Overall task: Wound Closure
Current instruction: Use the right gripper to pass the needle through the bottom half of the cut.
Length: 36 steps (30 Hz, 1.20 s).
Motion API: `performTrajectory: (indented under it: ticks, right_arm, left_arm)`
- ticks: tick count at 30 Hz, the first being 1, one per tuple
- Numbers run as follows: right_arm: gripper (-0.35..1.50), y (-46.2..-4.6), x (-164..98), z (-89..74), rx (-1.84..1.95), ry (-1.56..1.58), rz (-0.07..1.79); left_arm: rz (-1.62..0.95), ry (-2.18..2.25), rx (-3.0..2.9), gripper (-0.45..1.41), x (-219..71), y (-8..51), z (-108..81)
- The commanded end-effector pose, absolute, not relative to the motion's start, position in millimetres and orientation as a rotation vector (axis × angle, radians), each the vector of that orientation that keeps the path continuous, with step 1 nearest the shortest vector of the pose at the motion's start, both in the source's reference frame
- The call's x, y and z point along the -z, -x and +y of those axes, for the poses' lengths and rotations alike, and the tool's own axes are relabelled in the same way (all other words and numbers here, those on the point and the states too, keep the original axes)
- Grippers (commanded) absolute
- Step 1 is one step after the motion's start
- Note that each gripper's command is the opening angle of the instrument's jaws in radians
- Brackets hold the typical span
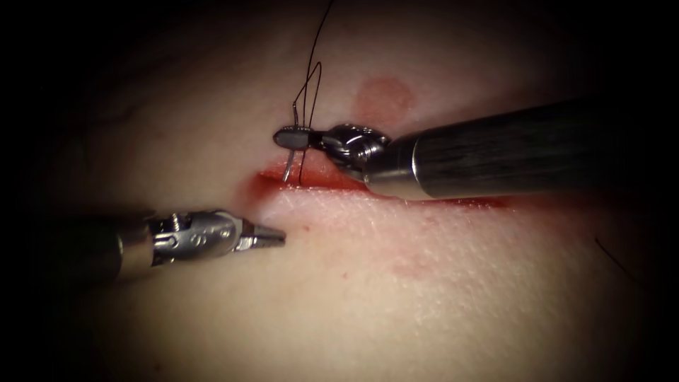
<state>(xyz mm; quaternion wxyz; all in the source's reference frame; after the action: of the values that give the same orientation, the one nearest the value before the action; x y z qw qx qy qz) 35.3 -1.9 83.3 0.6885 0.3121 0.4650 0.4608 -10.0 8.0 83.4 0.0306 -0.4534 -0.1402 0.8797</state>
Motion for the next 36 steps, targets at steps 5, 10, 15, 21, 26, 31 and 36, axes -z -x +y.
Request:
performTrajectory:
  ticks: [5,10,15,21,26,31,36]
  right_arm:
    - [-0.35,-35.8,-83.8,-1.8,-1.036,-0.698,1.039]
    - [-0.35,-35.7,-83.8,-1.2,-1.039,-0.698,1.048]
    - [-0.35,-35.6,-83.9,-0.8,-1.048,-0.687,1.048]
    - [-0.35,-35.3,-83.8,0.0,-1.059,-0.673,1.050]
    - [-0.35,-35.1,-83.4,0.4,-1.067,-0.673,1.060]
    - [-0.35,-35.1,-83.3,0.4,-1.071,-0.679,1.065]
    - [-0.35,-35.1,-83.2,0.1,-1.093,-0.729,1.096]
  left_arm:
    - [-0.440,1.399,-2.712,-0.35,-84.2,10.5,7.7]
    - [-0.440,1.400,-2.713,-0.35,-84.2,10.4,7.7]
    - [-0.440,1.400,-2.713,-0.35,-84.2,10.4,7.6]
    - [-0.440,1.400,-2.713,-0.35,-84.2,10.4,7.6]
    - [-0.440,1.400,-2.713,-0.35,-84.2,10.3,7.6]
    - [-0.441,1.388,-2.721,-0.35,-84.3,10.3,7.6]
    - [-0.439,1.389,-2.722,-0.35,-84.5,10.3,7.7]
